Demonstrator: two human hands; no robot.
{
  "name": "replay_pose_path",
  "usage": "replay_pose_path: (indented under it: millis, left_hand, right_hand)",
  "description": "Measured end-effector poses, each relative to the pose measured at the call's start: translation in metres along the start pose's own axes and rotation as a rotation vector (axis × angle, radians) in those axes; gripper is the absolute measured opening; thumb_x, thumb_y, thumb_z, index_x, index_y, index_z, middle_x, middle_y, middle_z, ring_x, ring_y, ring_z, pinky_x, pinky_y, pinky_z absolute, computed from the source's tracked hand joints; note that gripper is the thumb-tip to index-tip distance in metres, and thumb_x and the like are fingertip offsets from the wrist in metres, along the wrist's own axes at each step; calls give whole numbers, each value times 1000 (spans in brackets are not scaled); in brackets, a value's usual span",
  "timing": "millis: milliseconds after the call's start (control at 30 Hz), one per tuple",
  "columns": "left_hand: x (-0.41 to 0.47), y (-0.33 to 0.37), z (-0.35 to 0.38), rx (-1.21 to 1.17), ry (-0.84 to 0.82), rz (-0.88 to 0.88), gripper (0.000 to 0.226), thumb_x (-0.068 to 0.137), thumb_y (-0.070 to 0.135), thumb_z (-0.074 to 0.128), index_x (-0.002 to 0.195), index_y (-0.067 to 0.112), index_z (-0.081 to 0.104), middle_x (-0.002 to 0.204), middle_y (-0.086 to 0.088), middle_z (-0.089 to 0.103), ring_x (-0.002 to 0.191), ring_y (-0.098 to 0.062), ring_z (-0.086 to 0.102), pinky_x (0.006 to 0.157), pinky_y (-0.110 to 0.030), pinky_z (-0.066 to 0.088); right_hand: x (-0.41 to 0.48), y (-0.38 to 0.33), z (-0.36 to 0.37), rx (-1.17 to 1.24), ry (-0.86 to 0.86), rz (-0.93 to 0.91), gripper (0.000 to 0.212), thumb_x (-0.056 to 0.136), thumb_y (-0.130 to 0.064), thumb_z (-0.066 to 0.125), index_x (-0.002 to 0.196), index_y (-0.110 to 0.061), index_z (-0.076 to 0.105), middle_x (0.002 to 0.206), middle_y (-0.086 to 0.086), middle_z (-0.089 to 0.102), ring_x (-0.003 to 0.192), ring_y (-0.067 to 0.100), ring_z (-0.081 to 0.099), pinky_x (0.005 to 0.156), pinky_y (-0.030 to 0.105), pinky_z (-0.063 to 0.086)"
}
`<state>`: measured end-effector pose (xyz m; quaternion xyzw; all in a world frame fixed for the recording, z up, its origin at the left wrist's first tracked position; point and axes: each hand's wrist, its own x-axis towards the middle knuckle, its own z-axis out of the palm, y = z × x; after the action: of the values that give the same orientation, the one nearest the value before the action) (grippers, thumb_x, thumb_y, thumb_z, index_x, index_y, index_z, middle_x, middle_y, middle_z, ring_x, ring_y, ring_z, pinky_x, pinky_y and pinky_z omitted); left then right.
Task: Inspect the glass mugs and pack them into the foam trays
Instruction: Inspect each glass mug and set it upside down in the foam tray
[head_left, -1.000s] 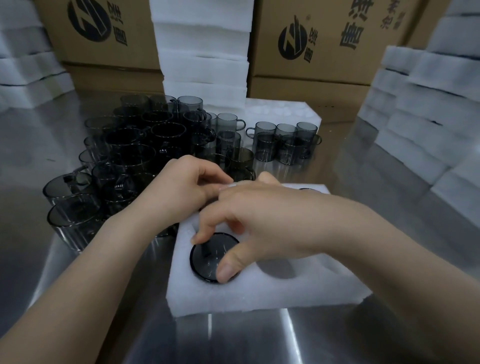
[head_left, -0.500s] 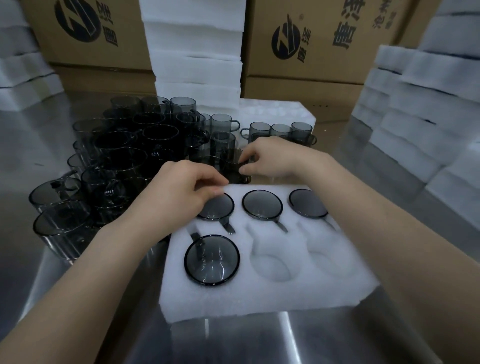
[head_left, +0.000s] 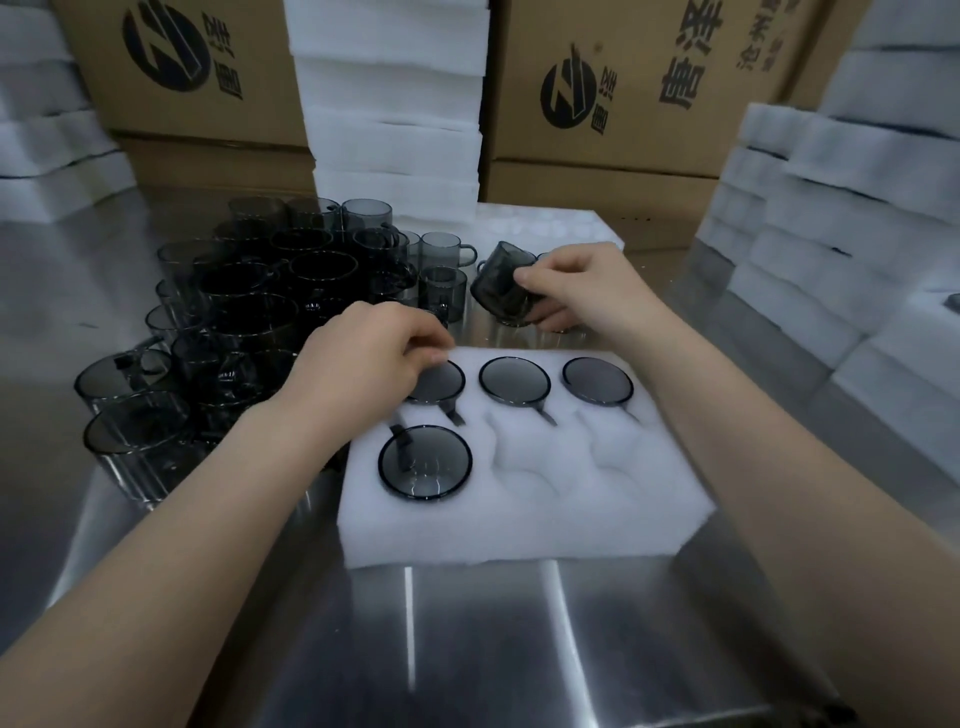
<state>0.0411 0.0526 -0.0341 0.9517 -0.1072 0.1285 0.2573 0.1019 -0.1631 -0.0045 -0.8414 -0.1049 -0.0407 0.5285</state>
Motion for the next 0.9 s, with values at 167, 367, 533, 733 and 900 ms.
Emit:
replay_pose_path:
  millis: [167,367,533,733,900]
  left_hand:
    - [7,4,2,-13,30,-25,18,91,24,64,105,32,72,99,7,71,99,-20,63,87,-43,52]
    - [22,17,-2,-370,81,-3,59,76,27,79,129,29,53,106,12,62,89,-9,61,82,-26,50]
    - [28,32,9,-423,1,93,74,70,33,84,134,24,49,126,4,52,103,-10,60,92,-32,52]
    - [28,25,17,-523,142,93,69,70,25,86,132,20,55,124,1,60,108,-14,61,99,-37,49]
    - [22,28,16,-462,237,197,56,66,31,84,118,33,64,104,24,62,101,2,57,92,-16,45]
  right_hand:
    - [-8,-10,1,230,-40,54,16,88,-22,71,75,-12,72,78,8,76,67,23,71,62,28,59]
    - [-17,-3,9,457,-56,36,21,89,-13,70,106,-7,60,95,19,69,62,27,69,63,32,59]
    - [-24,4,5,531,-154,-44,44,92,-3,62,134,-4,50,120,31,59,73,31,68,71,35,59]
    - [-29,3,11,388,-122,-151,43,84,4,70,119,-12,52,116,18,56,77,29,71,70,36,59]
    - [-33,-2,18,234,-44,-244,44,80,-10,80,101,-13,41,101,14,62,58,29,68,55,36,58]
